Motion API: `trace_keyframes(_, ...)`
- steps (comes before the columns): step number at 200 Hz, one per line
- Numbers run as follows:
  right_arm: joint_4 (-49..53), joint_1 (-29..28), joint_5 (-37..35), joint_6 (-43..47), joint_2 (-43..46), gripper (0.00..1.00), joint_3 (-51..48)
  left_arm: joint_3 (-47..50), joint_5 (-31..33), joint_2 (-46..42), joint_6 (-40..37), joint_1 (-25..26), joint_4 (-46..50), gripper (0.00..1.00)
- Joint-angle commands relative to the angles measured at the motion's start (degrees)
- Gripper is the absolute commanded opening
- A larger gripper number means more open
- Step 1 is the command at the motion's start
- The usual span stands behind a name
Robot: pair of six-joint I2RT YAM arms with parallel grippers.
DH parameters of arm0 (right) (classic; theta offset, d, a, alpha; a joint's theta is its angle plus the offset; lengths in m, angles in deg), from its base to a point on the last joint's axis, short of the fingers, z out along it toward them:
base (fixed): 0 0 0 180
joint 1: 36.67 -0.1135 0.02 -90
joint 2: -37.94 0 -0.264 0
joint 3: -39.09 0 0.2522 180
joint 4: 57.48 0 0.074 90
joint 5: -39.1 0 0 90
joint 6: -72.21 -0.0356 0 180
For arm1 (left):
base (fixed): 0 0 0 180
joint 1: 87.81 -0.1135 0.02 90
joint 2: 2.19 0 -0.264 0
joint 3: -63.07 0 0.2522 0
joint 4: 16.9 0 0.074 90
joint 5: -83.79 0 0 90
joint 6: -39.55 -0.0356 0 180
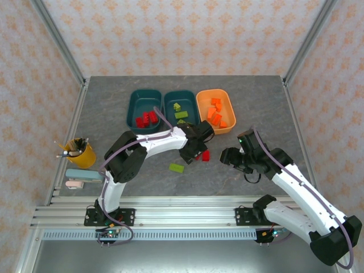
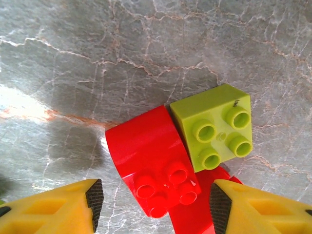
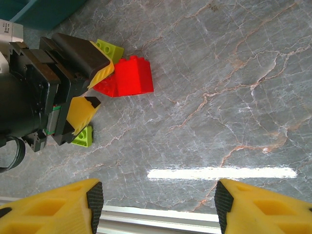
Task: Sort the legos into containers by color
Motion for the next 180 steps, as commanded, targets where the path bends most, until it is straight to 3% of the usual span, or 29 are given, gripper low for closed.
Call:
trace_keyframes(1,-0.05,-0.28,-0.25,0.08,0.65,0.64,-0.56,0.35,0.18,1.65,1.58,-0.28,0.92,0.61)
trace_keyframes(100,0.15,-0.28,-0.17,0.27,0.37,0.64,0.69,5.68,2.91,-2.29,-0.04,-0.55,5.42,0.44)
trace_keyframes(180,-0.71,-0.28,0.5,0.09,-0.69,0.64,1.69,3.06,4.62,1.09,-6.79,-1.95,6.12,0.44)
